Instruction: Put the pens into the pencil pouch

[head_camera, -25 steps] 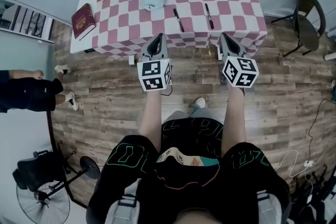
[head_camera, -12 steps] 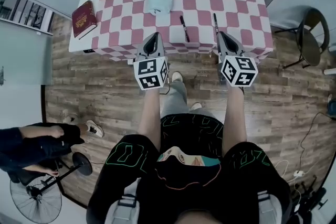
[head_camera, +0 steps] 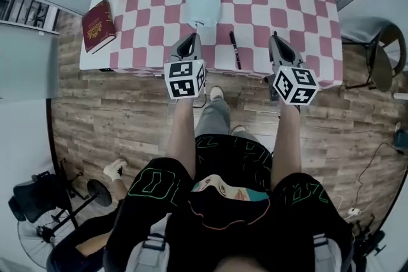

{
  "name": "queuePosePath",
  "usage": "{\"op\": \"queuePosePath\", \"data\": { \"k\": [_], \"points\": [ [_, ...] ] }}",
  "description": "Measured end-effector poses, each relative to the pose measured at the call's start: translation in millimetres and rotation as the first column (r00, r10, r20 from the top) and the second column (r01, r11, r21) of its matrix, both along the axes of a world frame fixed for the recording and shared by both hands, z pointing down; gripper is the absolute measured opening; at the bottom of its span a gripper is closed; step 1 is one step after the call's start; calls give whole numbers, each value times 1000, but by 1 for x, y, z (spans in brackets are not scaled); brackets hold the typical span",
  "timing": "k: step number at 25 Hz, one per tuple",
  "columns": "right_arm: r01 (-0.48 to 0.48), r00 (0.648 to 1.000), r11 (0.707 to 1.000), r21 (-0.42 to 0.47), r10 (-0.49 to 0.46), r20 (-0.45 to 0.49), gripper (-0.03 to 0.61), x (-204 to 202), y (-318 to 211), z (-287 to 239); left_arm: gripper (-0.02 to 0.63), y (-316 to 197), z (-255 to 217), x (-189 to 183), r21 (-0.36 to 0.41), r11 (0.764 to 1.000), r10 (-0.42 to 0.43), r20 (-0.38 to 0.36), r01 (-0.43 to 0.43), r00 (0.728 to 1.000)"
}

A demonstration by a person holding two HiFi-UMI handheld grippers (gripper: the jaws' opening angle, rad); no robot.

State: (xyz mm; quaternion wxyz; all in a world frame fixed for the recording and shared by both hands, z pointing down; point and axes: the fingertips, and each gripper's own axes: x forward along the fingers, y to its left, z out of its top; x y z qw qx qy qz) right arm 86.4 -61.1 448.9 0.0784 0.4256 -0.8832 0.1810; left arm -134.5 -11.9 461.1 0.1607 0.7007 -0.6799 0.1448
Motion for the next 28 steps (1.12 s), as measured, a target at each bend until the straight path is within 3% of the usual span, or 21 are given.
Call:
{"op": "queuePosePath", "data": {
  "k": [5,10,21,28],
  "points": [
    [30,999,999,-33,-31,-25,0,-30,-30,15,-3,-38,17,-23,-52,999,16,-7,-16,1000],
    [35,998,998,-57,-38,-52,0,-49,-55,25,-3,-66,34,-43,-152,988,15,-21,-18,1000],
    [124,989,991,-46,-127,-78,0,-108,-98,21,-3,-95,28,-64,-80,997,10,-42,-14,999],
    [219,965,973,-77,-228,-131,0,-159,-112,28,-3,-96,29,-85,-49,999,-17,-99,13,995]
  ]
}}
